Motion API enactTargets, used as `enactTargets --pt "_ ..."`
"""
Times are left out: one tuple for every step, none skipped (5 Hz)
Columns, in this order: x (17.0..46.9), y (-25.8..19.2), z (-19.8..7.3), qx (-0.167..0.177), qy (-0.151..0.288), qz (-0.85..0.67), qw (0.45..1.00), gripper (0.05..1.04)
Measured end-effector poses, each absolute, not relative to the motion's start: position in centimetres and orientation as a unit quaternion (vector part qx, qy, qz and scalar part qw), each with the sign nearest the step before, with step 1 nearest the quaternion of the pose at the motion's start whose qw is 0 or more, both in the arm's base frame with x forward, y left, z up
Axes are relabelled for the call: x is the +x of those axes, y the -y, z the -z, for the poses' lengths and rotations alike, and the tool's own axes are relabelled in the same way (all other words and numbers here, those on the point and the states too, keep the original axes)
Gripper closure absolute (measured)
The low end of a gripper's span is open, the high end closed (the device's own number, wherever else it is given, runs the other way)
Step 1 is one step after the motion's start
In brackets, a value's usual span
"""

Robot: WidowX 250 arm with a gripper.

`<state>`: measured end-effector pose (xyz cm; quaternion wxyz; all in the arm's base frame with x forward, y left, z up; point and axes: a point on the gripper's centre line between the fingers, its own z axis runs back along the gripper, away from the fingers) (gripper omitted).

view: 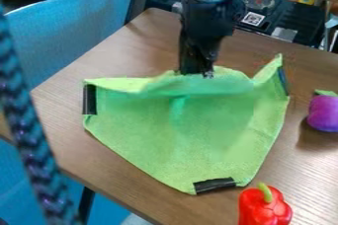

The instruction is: Fold the cloth from top left to bottom right

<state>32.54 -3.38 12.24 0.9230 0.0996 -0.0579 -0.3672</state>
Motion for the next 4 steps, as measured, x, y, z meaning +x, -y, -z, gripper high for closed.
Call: enactTargets --pt "31.4 4.4 -11.5 0.091 0.036 0.379 0.920 1.033" --pt "30.7 5.2 -11.3 0.087 0.027 0.383 0.919 1.033" --pt "29.7 6.5 -11.5 0.084 0.023 0.398 0.913 1.018" --pt "29.3 6.8 -11.4 0.072 0.014 0.408 0.910 0.882"
